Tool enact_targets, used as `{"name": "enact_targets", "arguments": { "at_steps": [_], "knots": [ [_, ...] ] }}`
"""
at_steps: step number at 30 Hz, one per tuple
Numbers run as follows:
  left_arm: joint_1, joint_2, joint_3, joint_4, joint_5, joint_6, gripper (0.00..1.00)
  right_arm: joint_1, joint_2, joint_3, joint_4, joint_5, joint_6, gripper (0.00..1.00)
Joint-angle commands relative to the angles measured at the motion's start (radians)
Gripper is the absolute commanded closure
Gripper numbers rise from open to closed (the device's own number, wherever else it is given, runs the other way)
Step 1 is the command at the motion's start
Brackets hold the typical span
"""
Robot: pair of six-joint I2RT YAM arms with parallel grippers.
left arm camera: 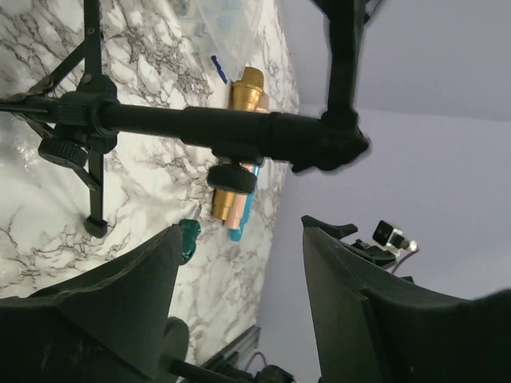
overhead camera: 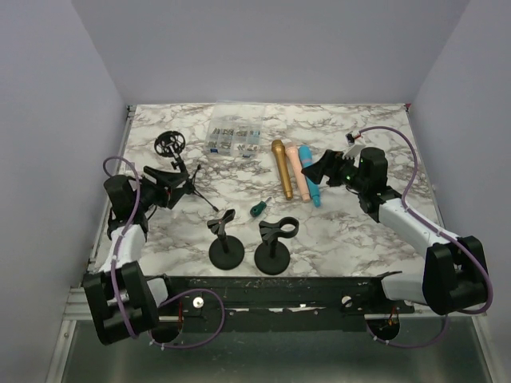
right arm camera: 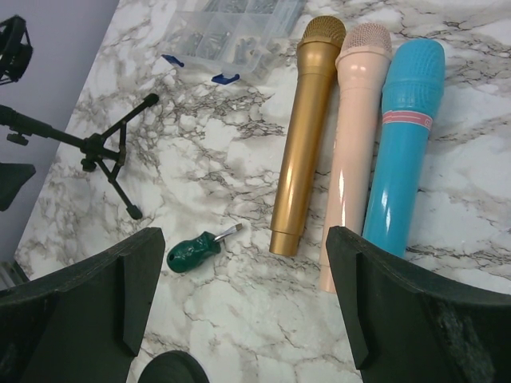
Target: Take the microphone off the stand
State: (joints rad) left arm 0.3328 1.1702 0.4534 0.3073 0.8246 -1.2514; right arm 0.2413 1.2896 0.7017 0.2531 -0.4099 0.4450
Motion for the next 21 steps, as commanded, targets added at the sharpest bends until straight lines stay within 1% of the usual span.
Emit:
{"name": "enact_targets", "arguments": {
  "at_steps": [1,7,11,14,17,19,21],
  "knots": [
    [0.007,-0.157,0.062,-0.251,-0.066,0.237,0.36,0.004,0.005,-0.010,0.016,-0.013,-0.001,0.09],
    [0.003,-0.316,0.119,-0.427,-0.098,0.434,0.36,0.004,0.006,-0.010,0.018,-0.018,0.004,0.09],
    [-0.038,-0.369,0.192,-0.534,-0.222,0.632,0.36,0.005,0.004,-0.012,0.019,-0.018,0.005,0.09],
    [-0.124,-0.346,0.252,-0.588,-0.376,0.773,0.36,0.003,0.002,-0.013,0.021,-0.021,0.006,0.09],
    [-0.227,-0.283,0.296,-0.596,-0.493,0.867,0.36,0.004,0.001,-0.013,0.019,-0.018,0.006,0.09],
    [-0.267,-0.226,0.329,-0.605,-0.551,0.895,0.36,0.005,-0.001,-0.013,0.016,-0.016,0.004,0.09],
    [-0.282,-0.177,0.357,-0.617,-0.602,0.895,0.36,0.004,-0.004,-0.013,0.013,-0.013,0.000,0.09]
  ]
}}
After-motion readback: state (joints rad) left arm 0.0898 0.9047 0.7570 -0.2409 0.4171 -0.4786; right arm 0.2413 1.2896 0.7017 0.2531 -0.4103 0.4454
